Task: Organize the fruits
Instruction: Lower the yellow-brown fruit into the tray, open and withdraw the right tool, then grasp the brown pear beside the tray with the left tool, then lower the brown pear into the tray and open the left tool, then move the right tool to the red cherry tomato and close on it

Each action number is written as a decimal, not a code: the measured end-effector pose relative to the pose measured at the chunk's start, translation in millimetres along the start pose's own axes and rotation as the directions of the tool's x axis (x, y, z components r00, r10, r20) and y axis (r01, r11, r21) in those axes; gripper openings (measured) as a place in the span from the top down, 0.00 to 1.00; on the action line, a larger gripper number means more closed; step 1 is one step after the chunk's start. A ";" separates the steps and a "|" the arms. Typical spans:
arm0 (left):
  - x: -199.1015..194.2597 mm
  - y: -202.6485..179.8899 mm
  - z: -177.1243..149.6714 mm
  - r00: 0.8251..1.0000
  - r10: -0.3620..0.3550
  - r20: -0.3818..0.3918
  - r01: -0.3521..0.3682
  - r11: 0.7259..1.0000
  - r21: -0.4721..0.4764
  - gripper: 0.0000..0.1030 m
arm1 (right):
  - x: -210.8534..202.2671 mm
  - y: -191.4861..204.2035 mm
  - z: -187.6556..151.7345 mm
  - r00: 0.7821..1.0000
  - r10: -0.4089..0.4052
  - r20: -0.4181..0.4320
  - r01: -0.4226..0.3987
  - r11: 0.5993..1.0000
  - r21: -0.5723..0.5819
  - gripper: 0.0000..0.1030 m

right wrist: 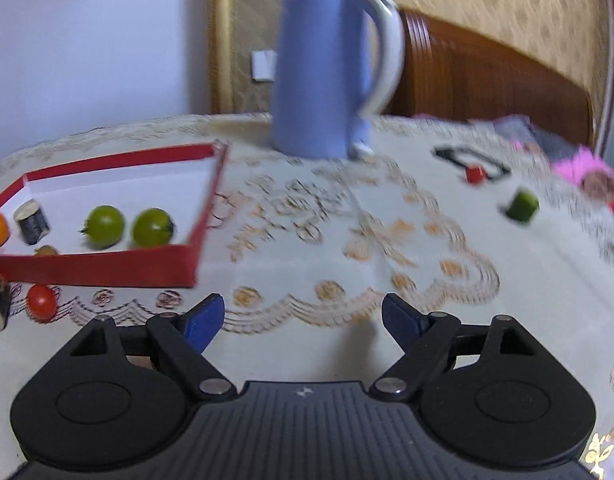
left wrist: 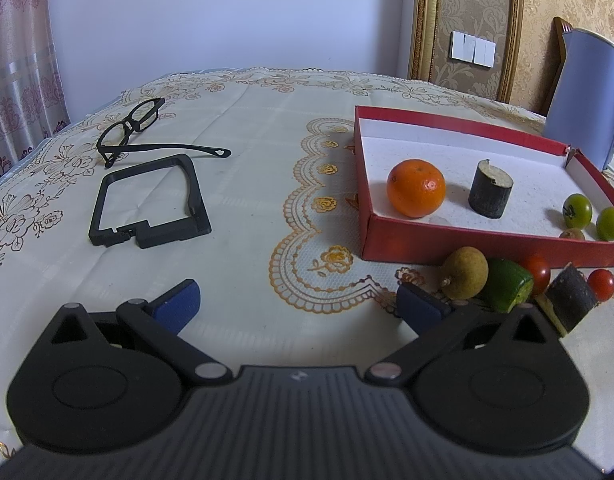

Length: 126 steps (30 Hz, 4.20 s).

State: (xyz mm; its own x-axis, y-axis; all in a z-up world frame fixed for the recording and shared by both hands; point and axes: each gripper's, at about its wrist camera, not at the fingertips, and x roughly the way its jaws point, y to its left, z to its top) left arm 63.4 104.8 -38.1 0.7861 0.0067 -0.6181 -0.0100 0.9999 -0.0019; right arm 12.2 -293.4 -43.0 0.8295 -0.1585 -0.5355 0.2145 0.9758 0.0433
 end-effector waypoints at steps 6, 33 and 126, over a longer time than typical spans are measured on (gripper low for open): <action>-7.5 3.6 -2.4 0.997 -0.068 0.031 0.069 0.998 -0.014 0.00 | 9.6 1.5 -1.0 0.998 -0.021 -0.057 0.021 1.000 0.001 0.02; -2.2 -16.1 3.9 0.975 -0.219 0.042 0.219 0.976 -0.001 0.01 | 10.8 -3.5 -0.9 0.998 0.002 -0.061 -0.001 1.000 0.022 0.00; 8.6 -31.0 6.7 0.999 -0.047 -0.004 0.047 0.998 0.036 0.00 | -39.1 63.2 -17.3 0.967 0.245 0.068 -0.235 0.964 -0.121 0.01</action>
State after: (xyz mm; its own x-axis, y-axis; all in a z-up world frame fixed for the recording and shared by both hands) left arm 74.6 74.0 -38.1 0.7833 -0.0402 -0.6203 0.0495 0.9988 -0.0023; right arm -15.5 -222.9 -33.9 0.8896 0.0751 -0.4505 -0.0508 0.9965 0.0657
